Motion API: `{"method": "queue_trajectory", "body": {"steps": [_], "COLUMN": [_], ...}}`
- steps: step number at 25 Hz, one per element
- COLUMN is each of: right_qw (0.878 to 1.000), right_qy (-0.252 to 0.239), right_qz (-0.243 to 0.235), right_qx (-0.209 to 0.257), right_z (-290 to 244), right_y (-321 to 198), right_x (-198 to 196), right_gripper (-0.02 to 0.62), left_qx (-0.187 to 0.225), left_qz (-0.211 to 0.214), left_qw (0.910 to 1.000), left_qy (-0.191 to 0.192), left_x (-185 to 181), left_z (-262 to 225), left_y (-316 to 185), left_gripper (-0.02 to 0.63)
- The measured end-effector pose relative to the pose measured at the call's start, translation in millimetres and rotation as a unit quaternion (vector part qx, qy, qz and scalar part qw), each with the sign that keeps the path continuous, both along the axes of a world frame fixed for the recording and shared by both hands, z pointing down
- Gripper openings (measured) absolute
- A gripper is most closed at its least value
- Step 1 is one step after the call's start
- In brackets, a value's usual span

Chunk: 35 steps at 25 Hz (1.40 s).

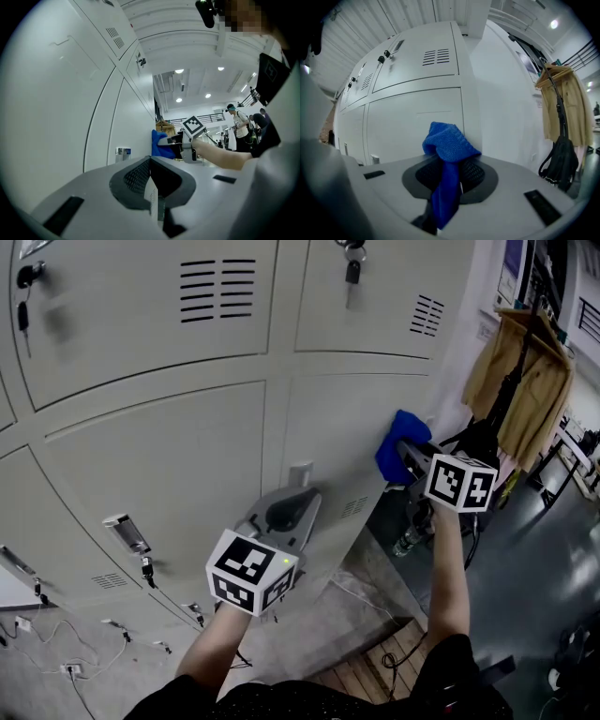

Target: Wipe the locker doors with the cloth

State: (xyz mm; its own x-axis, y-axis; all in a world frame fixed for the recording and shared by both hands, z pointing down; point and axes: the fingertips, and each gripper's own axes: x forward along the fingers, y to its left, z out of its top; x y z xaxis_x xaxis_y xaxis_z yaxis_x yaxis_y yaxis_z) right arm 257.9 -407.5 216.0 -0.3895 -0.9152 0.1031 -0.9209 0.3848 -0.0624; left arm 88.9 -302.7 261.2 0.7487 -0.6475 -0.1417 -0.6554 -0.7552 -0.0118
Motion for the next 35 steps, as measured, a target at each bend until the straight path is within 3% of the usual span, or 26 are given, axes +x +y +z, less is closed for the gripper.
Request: {"method": "queue_trajectory", "body": {"steps": [9, 17, 27, 35], "right_qw": [0.999, 0.998, 0.996, 0.992], "right_qy": [-0.004, 0.016, 0.067, 0.05], "right_qz": [0.041, 0.058, -0.049, -0.112], "right_qx": [0.002, 0.015, 0.038, -0.002], "right_z": [0.6, 1.3, 6.8, 38.7], "right_y": [-11.1, -4.5, 55.2, 73.2], "right_x": [32.3, 27.3, -63.0, -124.1], "right_gripper": [0.078, 0.078, 0.078, 0.078], "left_qx": [-0.001, -0.002, 0.002, -0.006], "left_qz": [-0.003, -0.007, -0.001, -0.003], "left_qw": [1.0, 0.9999, 0.9998, 0.9996], "left_qy": [-0.005, -0.01, -0.021, -0.029], "left_x": [3.6, -3.3, -8.8, -15.5], "left_z": [2.3, 3.4, 3.3, 15.3], "left_y": [-3.6, 1.5, 12.5, 19.0], "left_gripper": [0.009, 0.009, 0.009, 0.009]}}
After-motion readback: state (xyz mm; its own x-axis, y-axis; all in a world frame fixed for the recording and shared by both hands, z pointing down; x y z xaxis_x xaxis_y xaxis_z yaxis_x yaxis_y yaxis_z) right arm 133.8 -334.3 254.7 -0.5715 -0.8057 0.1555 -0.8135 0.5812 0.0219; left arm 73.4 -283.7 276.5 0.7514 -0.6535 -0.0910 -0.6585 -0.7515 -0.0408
